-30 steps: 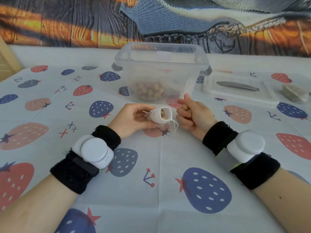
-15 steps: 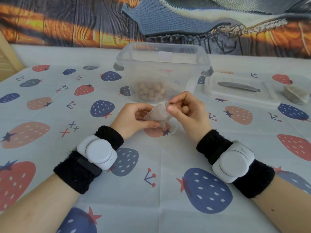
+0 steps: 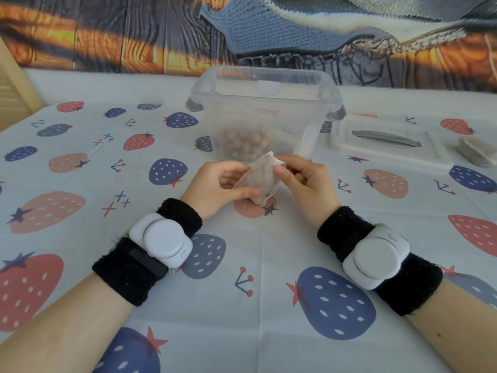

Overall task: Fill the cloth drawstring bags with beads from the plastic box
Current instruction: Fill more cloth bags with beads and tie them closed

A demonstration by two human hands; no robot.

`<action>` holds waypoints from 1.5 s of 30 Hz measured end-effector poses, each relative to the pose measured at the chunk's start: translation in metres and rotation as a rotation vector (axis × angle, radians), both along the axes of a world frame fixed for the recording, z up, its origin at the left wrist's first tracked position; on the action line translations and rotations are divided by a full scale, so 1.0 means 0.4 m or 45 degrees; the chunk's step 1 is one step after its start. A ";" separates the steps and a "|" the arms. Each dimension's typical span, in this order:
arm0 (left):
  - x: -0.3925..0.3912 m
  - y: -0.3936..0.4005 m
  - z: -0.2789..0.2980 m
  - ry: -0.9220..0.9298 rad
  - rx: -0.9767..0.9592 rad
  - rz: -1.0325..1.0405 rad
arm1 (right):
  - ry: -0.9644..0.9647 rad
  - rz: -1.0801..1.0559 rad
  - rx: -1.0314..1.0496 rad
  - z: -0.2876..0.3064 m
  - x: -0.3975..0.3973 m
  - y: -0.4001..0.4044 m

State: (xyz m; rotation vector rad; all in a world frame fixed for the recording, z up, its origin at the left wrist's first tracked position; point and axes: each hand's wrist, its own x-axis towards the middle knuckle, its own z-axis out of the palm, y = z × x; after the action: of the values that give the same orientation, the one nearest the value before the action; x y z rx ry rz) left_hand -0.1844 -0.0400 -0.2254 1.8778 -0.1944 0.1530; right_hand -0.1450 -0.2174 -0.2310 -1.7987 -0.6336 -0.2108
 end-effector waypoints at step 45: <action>0.004 0.001 -0.006 -0.009 0.025 0.007 | 0.462 0.189 0.024 0.007 0.005 -0.014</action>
State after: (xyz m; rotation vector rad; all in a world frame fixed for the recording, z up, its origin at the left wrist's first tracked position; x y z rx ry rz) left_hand -0.1828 -0.0397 -0.2279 1.8975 -0.1962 0.1616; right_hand -0.1431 -0.2231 -0.2282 -1.7066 -0.4990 0.2062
